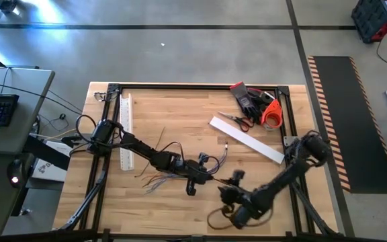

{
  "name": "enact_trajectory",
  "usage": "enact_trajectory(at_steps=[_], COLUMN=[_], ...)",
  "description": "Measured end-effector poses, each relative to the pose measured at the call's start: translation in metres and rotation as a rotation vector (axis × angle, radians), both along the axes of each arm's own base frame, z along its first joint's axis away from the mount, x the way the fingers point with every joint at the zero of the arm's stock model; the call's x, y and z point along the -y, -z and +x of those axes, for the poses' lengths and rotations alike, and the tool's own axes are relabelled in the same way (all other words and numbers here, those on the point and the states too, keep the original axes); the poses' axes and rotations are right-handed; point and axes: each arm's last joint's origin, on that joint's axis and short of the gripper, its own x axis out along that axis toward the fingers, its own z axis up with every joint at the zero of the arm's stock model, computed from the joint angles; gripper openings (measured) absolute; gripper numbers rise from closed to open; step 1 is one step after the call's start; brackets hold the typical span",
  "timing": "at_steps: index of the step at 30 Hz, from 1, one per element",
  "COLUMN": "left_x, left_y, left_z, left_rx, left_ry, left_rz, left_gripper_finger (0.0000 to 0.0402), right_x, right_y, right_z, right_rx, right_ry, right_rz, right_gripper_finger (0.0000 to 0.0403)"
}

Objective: Ziptie cables
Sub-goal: Wrap the zip tie on the cable

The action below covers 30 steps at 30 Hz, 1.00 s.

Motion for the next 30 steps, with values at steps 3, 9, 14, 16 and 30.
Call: enact_trajectory(at_steps=[3,9,14,16,30], left_x=[0.002,0.006,0.006,0.006,0.005], left_y=[-0.001,-0.002,-0.002,-0.002,0.000], left_z=[0.000,-0.001,-0.001,-0.001,-0.002], left_rx=[0.009,0.016,0.016,0.016,-0.012], left_ry=[0.003,0.007,0.009,0.012,0.001], left_rz=[-0.005,-0.004,-0.004,-0.005,0.008], left_gripper_finger=[0.0000,0.0000,0.0000,0.0000,0.0000], right_x=[0.006,0.009,0.006,0.006,-0.028], right_y=[0.008,0.017,0.016,0.015,0.019], right_z=[0.013,0.019,0.019,0.019,-0.040], right_rx=[-0.026,-0.028,0.014,0.017,0.040], right_ry=[-0.033,-0.022,-0.011,-0.008,0.134], right_rz=[-0.010,-0.026,-0.040,-0.041,0.116], right_gripper_finger=[0.0148,0.0109,0.0058,0.0031,0.0001])
